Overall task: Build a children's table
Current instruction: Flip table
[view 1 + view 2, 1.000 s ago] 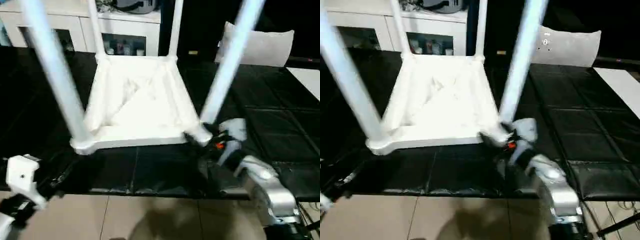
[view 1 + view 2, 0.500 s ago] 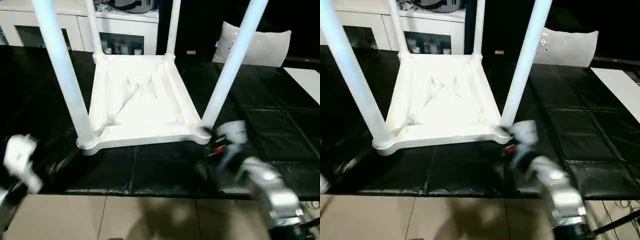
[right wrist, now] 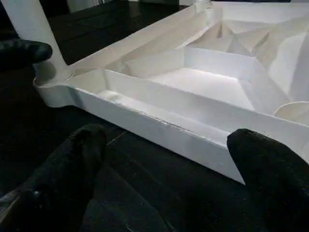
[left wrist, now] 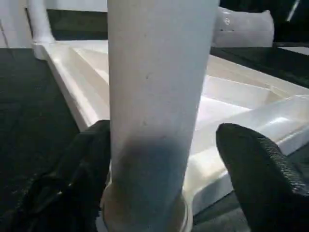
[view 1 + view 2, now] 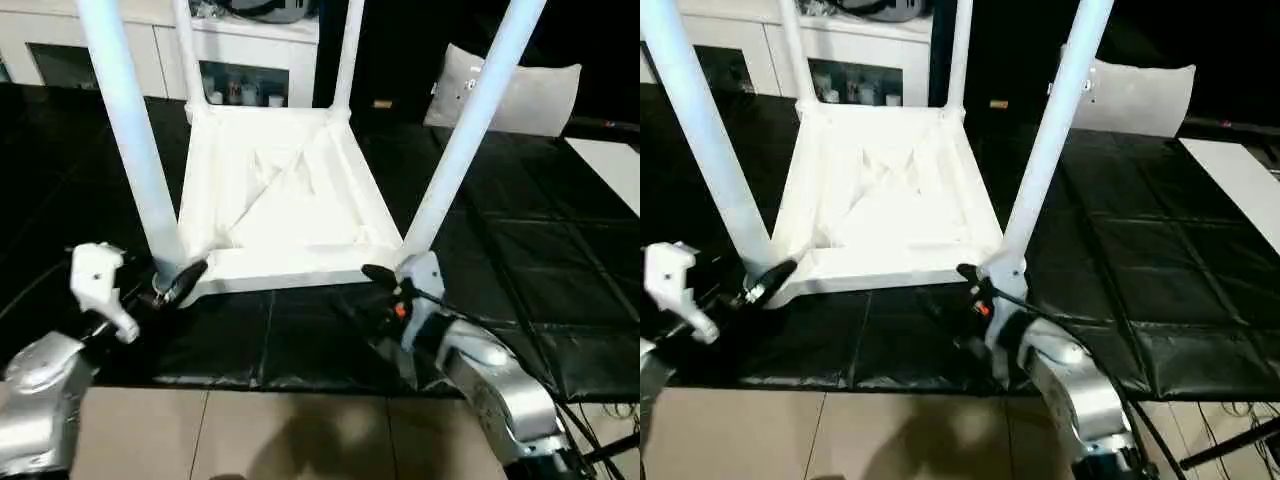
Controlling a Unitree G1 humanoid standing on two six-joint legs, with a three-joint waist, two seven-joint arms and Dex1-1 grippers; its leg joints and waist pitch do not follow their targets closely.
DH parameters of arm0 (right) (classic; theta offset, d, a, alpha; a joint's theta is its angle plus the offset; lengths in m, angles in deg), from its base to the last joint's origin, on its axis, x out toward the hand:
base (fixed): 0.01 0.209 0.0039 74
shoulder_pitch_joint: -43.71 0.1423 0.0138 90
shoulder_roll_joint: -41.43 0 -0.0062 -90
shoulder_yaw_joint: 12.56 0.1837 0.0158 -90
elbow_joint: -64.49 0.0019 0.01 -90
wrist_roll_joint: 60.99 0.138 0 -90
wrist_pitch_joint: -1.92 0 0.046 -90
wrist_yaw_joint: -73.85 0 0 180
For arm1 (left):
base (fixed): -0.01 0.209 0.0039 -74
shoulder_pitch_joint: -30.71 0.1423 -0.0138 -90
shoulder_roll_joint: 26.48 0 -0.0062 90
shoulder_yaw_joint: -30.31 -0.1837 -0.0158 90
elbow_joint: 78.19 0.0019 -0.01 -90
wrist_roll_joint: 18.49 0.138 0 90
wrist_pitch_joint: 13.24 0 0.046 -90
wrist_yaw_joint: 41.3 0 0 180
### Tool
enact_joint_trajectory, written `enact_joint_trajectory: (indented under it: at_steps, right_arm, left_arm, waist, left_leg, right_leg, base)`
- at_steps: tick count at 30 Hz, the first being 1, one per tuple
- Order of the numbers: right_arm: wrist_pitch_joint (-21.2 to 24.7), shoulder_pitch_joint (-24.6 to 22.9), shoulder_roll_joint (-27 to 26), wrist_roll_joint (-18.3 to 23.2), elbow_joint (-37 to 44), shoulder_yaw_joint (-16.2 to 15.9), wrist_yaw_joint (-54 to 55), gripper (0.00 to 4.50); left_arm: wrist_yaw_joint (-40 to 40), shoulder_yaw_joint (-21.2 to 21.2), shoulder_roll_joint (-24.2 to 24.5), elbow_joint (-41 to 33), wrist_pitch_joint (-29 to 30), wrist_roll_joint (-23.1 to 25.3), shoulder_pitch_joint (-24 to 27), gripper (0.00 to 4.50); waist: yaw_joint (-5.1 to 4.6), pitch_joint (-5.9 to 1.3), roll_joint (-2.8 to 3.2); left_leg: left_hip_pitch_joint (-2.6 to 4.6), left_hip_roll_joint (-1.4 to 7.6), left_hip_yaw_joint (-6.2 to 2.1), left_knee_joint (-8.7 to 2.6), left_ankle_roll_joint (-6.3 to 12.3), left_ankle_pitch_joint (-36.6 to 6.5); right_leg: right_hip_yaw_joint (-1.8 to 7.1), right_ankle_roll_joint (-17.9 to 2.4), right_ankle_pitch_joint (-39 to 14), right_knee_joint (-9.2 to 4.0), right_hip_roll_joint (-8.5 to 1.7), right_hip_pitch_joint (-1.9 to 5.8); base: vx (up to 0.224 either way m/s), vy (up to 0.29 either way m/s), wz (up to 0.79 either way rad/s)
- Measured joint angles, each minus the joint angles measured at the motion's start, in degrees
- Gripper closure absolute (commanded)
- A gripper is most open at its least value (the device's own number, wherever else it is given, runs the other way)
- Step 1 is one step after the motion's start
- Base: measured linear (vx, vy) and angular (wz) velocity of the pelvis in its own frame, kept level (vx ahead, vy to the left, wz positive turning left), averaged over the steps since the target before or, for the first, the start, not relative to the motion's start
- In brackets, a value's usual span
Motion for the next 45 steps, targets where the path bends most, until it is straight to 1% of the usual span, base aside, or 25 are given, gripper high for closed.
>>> enact_joint_trajectory:
  at_steps: [1,3,5,6,7,8,10,13,14,15,16,19,23,27,29,30,32,34,36,37,40,42,44,45]
  right_arm:
    - [0.37,0.00,-0.01,-0.42,0.00,-0.30,0.02,0.00]
    - [0.49,-0.01,-0.01,-1.03,-0.01,-1.03,-0.05,0.00]
    - [0.44,0.00,-0.05,-1.02,-0.03,-1.32,-0.14,0.00]
    - [0.31,0.00,-0.05,-1.01,-0.05,-1.50,-0.18,0.00]
    - [0.25,0.00,-0.07,-1.00,-0.05,-1.61,-0.21,0.00]
    - [0.21,0.00,-0.09,-1.00,-0.05,-1.65,-0.22,0.00]
    - [0.19,0.00,-0.08,-1.01,-0.05,-1.64,-0.24,0.00]
    - [0.19,0.00,-0.11,-1.05,-0.05,-1.65,-0.28,0.00]
    - [0.19,0.00,-0.11,-1.06,-0.05,-1.65,-0.30,0.00]
    - [0.18,-0.01,-0.11,-1.08,-0.05,-1.68,-0.31,0.00]
    - [0.16,-0.02,-0.11,-1.08,-0.04,-1.68,-0.33,0.00]
    - [-0.12,-0.21,-0.12,-1.06,-0.04,-1.69,-0.60,0.00]
    - [-0.66,-1.00,-0.10,-0.83,0.13,-1.73,-1.91,0.00]
    - [-0.09,-1.72,-0.26,0.34,0.47,-1.45,-1.70,0.00]
    - [1.10,-1.68,-1.32,0.66,0.45,-0.20,0.06,0.00]
    - [1.85,-1.27,-1.90,1.04,0.27,0.81,1.00,0.00]
    - [2.53,-0.15,-2.05,1.31,0.14,1.85,1.85,0.00]
    - [2.80,0.66,-2.22,1.59,0.13,2.99,2.36,0.00]
    - [3.04,1.03,-2.51,1.90,-0.12,3.31,2.60,0.00]
    - [3.14,1.42,-2.72,2.18,-0.55,3.39,2.89,0.00]
    - [3.27,3.93,-4.50,3.08,-3.22,4.56,4.74,0.00]
    - [3.68,6.55,-6.94,3.89,-5.91,6.49,6.34,0.00]
    - [4.08,7.93,-8.63,5.42,-7.17,7.47,6.60,0.00]
    - [4.54,8.33,-9.67,7.13,-8.56,8.44,6.45,0.00]
  left_arm:
    - [-0.18,0.00,-0.29,0.46,-0.51,0.00,-0.09,1.13]
    - [-0.46,0.08,-0.31,1.35,-1.54,0.20,-0.35,1.14]
    - [-0.42,-0.09,-0.31,1.99,-2.09,0.71,-0.72,1.45]
    - [-0.51,-0.23,-0.31,2.50,-2.42,1.09,-1.05,1.45]
    - [-0.65,-0.23,-0.30,2.93,-2.57,1.14,-1.34,1.57]
    - [-0.84,-0.24,-0.30,3.11,-2.57,1.15,-1.50,1.57]
    - [-1.17,-0.31,-0.30,3.30,-2.59,1.15,-1.69,1.87]
    - [-1.21,-0.27,-0.29,3.84,-2.63,1.12,-2.02,2.10]
    - [-1.21,-0.26,-0.34,3.91,-2.68,1.08,-2.07,2.10]
    - [-1.23,-0.25,-0.43,3.94,-2.65,1.06,-2.10,2.30]
    - [-1.45,-0.15,-0.69,3.91,-2.49,1.01,-2.13,2.34]
    - [-3.09,0.58,-2.64,2.82,-0.80,0.60,-2.01,2.43]
    - [-6.40,0.79,-6.13,-0.59,1.69,-1.02,-0.42,2.46]
    - [-9.29,1.84,-10.94,-5.32,3.27,-3.11,2.65,2.46]
    - [-9.68,2.12,-13.05,-7.22,4.60,-5.07,3.71,2.46]
    - [-9.72,2.20,-14.23,-8.27,5.58,-6.92,4.35,2.46]
    - [-9.65,2.19,-15.63,-8.95,6.33,-9.77,5.07,2.46]
    - [-9.59,2.15,-16.60,-9.48,7.63,-12.15,5.43,2.46]
    - [-9.25,2.24,-16.93,-10.44,8.63,-13.48,6.08,2.46]
    - [-9.10,2.30,-16.95,-11.00,9.21,-13.90,6.40,2.46]
    - [-8.60,2.29,-16.83,-12.84,11.14,-14.48,7.54,2.46]
    - [-8.41,1.93,-16.39,-14.15,12.82,-14.72,8.12,2.46]
    - [-8.25,1.49,-16.31,-14.75,13.67,-14.76,8.25,2.46]
    - [-8.27,1.50,-15.98,-14.85,14.07,-14.94,8.23,2.46]
  waist:
    - [-0.01,0.00,0.00]
    - [-0.01,0.03,0.00]
    - [0.05,0.04,0.00]
    - [0.09,0.05,0.02]
    - [0.11,0.06,0.03]
    - [0.13,0.06,0.04]
    - [0.14,0.06,0.04]
    - [0.16,0.07,0.05]
    - [0.19,0.07,0.06]
    - [0.22,0.08,0.06]
    - [0.25,0.10,0.11]
    - [0.33,0.16,0.21]
    - [0.15,0.24,0.35]
    - [-0.47,0.28,0.44]
    - [-0.67,0.30,0.37]
    - [-0.70,0.32,0.30]
    - [-0.66,0.32,0.17]
    - [-0.58,0.22,-0.28]
    - [-0.43,0.16,-0.74]
    - [-0.43,0.17,-0.89]
    - [-0.53,0.15,-1.02]
    - [-0.43,0.16,-1.00]
    - [-0.21,0.16,-0.99]
    - [-0.36,0.14,-1.03]
  left_leg:
    - [0.00,0.00,0.00,0.00,0.00,0.00]
    - [0.00,0.00,0.00,-0.01,0.00,0.00]
    - [0.00,0.00,0.00,-0.01,0.00,0.00]
    - [0.00,0.00,0.00,-0.01,0.00,0.00]
    - [0.00,0.00,0.00,-0.01,0.00,0.00]
    - [0.00,0.00,0.00,-0.01,-0.01,0.01]
    - [0.00,0.00,0.00,-0.01,-0.02,0.01]
    - [0.00,0.00,0.01,-0.01,-0.02,0.01]
    - [-0.01,0.00,0.01,-0.01,-0.02,0.01]
    - [-0.01,0.00,0.01,-0.01,-0.02,0.01]
    - [0.00,-0.01,0.01,-0.01,-0.02,0.01]
    - [0.01,-0.01,0.06,0.00,-0.03,0.02]
    - [0.01,0.00,0.10,-0.02,-0.03,0.02]
    - [0.00,-0.01,0.23,-0.10,-0.01,0.01]
    - [0.00,-0.01,0.25,-0.15,0.00,0.02]
    - [0.00,-0.01,0.28,-0.16,0.00,0.02]
    - [0.00,-0.01,0.29,-0.16,0.02,0.04]
    - [0.01,0.00,0.29,-0.18,0.02,0.04]
    - [0.02,0.00,0.29,-0.17,0.02,0.04]
    - [0.02,-0.01,0.31,-0.17,0.03,0.05]
    - [0.03,-0.04,0.38,-0.17,0.03,0.05]
    - [0.02,-0.03,0.38,-0.18,0.03,0.05]
    - [0.01,-0.03,0.39,-0.19,0.03,0.05]
    - [0.03,-0.01,0.42,-0.20,0.03,0.05]
  right_leg:
    - [0.00,0.00,0.00,0.00,0.00,0.00]
    - [0.00,0.00,0.00,0.00,0.00,0.00]
    - [0.00,0.00,0.00,0.00,0.00,0.00]
    - [0.00,0.00,0.00,0.00,-0.01,0.00]
    - [0.00,0.00,0.00,0.00,-0.01,0.00]
    - [0.00,0.00,0.00,0.00,-0.01,0.00]
    - [0.00,0.00,0.00,0.00,-0.01,0.00]
    - [-0.01,0.00,0.00,0.00,-0.02,0.00]
    - [-0.01,0.00,0.00,0.00,-0.02,0.00]
    - [-0.01,0.00,0.00,0.00,-0.03,0.00]
    - [-0.01,0.00,0.00,0.00,-0.03,0.01]
    - [-0.01,0.00,0.00,0.00,-0.07,0.02]
    - [0.00,0.00,0.00,0.01,-0.08,0.02]
    - [0.10,0.02,-0.01,-0.03,-0.08,-0.08]
    - [0.11,0.05,-0.04,-0.02,-0.08,-0.13]
    - [0.12,0.06,-0.05,-0.01,-0.08,-0.13]
    - [0.12,0.07,-0.05,-0.01,-0.08,-0.13]
    - [0.12,0.09,-0.06,-0.01,-0.08,-0.13]
    - [0.12,0.12,-0.08,-0.01,-0.08,-0.11]
    - [0.13,0.12,-0.08,-0.03,-0.08,-0.10]
    - [0.20,0.16,-0.08,-0.04,-0.12,-0.10]
    - [0.20,0.18,-0.09,-0.02,-0.11,-0.12]
    - [0.20,0.27,-0.15,-0.02,-0.11,-0.10]
    - [0.21,0.29,-0.16,-0.01,-0.11,-0.10]
  base:
    - [0.000,0.000,0.00]
    - [0.000,0.000,0.00]
    - [0.000,0.000,0.00]
    - [0.000,0.000,0.00]
    - [0.000,0.000,0.00]
    - [0.000,0.000,0.00]
    - [0.000,0.000,0.00]
    - [0.000,0.000,0.00]
    - [0.000,0.000,0.00]
    - [0.000,0.000,0.00]
    - [0.000,0.000,0.00]
    - [0.000,0.000,0.00]
    - [0.000,0.000,0.00]
    - [0.000,0.000,0.00]
    - [0.000,0.000,0.00]
    - [0.000,0.000,0.00]
    - [0.000,0.000,0.00]
    - [0.000,0.000,0.00]
    - [0.000,0.000,0.00]
    - [0.000,0.000,0.00]
    - [0.000,0.000,0.00]
    - [0.000,0.000,0.00]
    - [0.000,0.000,0.00]
    - [0.000,0.000,0.00]
